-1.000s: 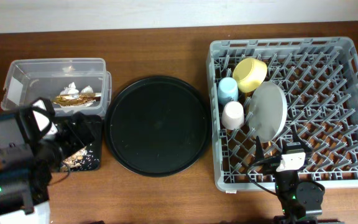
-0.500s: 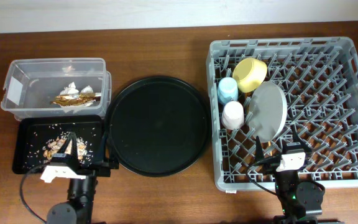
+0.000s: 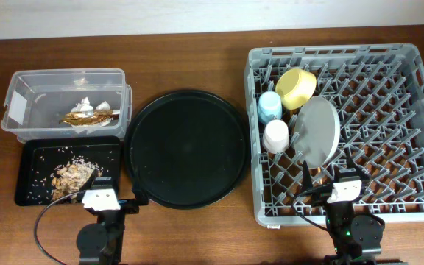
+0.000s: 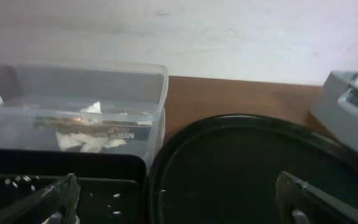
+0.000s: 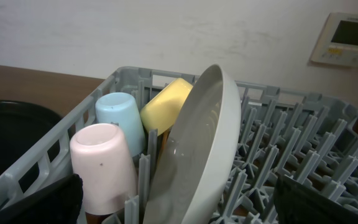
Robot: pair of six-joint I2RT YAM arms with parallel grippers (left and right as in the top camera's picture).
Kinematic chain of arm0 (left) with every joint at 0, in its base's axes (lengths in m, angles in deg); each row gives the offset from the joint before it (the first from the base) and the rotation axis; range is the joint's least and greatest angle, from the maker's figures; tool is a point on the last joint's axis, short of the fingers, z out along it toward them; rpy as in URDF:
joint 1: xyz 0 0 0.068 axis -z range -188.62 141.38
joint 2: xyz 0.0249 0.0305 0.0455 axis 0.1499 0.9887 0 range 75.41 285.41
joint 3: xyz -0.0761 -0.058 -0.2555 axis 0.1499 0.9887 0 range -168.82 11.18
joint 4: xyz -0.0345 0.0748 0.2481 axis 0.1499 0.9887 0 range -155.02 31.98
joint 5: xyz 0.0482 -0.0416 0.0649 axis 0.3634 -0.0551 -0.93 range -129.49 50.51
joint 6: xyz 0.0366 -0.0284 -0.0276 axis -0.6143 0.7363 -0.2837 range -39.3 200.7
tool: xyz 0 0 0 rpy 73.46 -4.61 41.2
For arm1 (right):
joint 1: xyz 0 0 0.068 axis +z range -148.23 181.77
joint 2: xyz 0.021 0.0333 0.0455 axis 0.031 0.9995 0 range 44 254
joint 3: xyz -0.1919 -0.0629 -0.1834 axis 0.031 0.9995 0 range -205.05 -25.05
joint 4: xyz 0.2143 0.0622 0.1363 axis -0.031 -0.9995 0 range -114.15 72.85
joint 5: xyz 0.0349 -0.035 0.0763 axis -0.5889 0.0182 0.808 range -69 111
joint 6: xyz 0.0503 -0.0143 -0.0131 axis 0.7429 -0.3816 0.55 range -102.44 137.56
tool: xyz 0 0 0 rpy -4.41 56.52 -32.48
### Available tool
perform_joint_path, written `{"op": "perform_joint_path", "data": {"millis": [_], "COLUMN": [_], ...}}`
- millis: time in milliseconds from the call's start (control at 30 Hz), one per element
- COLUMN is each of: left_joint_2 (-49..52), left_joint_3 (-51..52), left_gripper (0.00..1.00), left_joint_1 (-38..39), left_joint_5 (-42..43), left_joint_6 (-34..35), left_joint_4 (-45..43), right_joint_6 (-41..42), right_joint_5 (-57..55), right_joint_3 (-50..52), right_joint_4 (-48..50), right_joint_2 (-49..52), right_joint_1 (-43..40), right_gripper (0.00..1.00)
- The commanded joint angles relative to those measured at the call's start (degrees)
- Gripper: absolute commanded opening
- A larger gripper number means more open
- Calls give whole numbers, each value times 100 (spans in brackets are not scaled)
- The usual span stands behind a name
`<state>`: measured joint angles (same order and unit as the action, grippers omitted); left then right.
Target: Sort waste into correct bins and load items into the dishwasher rack
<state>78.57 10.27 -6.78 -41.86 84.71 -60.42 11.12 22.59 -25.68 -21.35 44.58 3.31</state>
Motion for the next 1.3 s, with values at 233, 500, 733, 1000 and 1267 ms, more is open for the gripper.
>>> {"op": "perform_joint_path", "data": {"millis": [233,500,733,1000,1267], "left_joint_2": [-66,-66,-66,-66,-66], "left_joint_3": [37,37,37,37,37], "left_gripper": [99,99,99,99,99], "left_joint_1": [28,28,28,28,28], "left_joint_5": [-26,-26,-26,-26,-24], "left_joint_6": [-557,-557,-557,-557,-557], "left_joint_4": [2,2,2,2,2], "right_joint_6": [-20,-20,-20,-20,-20], "right_joint_5": [57,57,55,57,57], "right_joint_3": [31,31,31,31,31], "right_joint_4": [-20,-20,-20,-20,-20], "right_joint_2": [-37,-37,-37,-37,-37], "right_joint_1": [28,28,28,28,28], "right_gripper": [98,99,98,98,98]}}
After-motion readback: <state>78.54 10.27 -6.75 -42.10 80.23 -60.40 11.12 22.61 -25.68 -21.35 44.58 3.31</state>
